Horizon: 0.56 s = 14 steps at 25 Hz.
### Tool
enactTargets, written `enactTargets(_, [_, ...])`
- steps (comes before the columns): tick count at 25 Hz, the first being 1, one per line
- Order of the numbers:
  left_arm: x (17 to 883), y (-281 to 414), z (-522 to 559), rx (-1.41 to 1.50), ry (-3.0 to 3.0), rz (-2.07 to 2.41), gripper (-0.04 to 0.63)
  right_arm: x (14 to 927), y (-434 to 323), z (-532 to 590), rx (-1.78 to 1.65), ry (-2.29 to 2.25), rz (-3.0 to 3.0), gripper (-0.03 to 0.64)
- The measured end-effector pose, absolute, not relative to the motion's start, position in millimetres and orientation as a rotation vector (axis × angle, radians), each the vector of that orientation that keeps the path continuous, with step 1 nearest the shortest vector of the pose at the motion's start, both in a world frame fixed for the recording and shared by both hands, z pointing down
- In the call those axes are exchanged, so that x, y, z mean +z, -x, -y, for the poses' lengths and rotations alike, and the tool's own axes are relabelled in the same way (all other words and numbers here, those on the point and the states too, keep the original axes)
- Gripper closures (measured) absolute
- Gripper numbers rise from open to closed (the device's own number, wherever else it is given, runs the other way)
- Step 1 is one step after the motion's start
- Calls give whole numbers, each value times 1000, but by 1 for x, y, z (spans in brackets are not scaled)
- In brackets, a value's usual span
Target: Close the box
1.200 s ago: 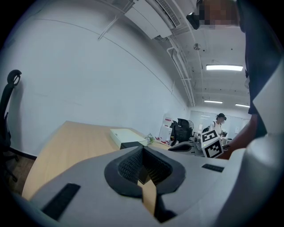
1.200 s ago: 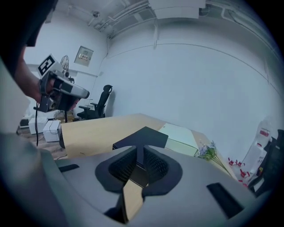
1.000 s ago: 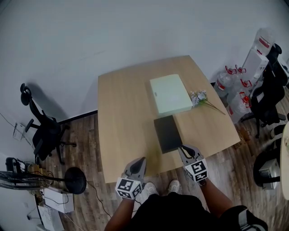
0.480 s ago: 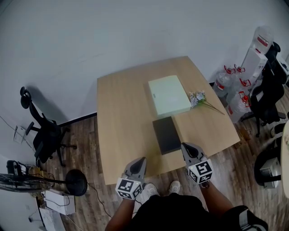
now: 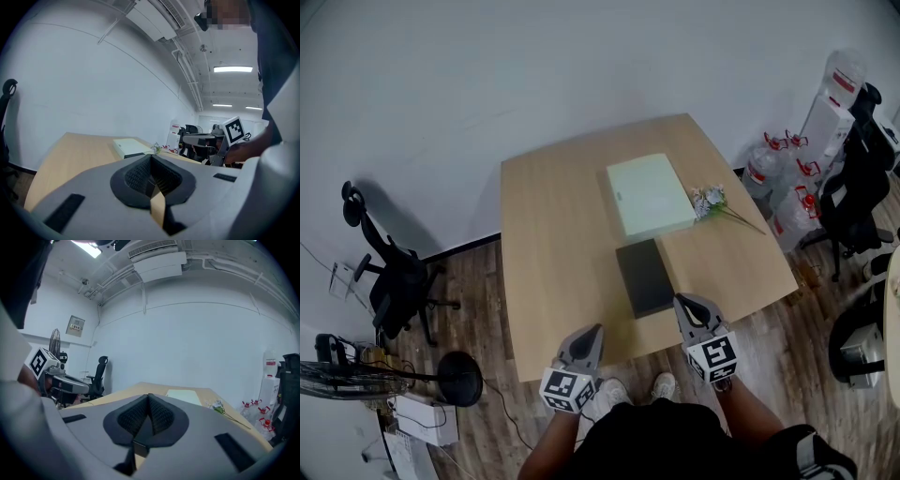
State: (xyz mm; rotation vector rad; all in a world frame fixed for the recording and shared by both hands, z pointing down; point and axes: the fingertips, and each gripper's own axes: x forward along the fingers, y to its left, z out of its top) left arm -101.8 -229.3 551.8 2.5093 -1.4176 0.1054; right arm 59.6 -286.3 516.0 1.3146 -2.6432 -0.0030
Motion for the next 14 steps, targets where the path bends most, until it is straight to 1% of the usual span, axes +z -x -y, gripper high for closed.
enactTargets(14, [550,103,230,103,-2511,1423,580,516,-56,284,-11,-1302,2644,604])
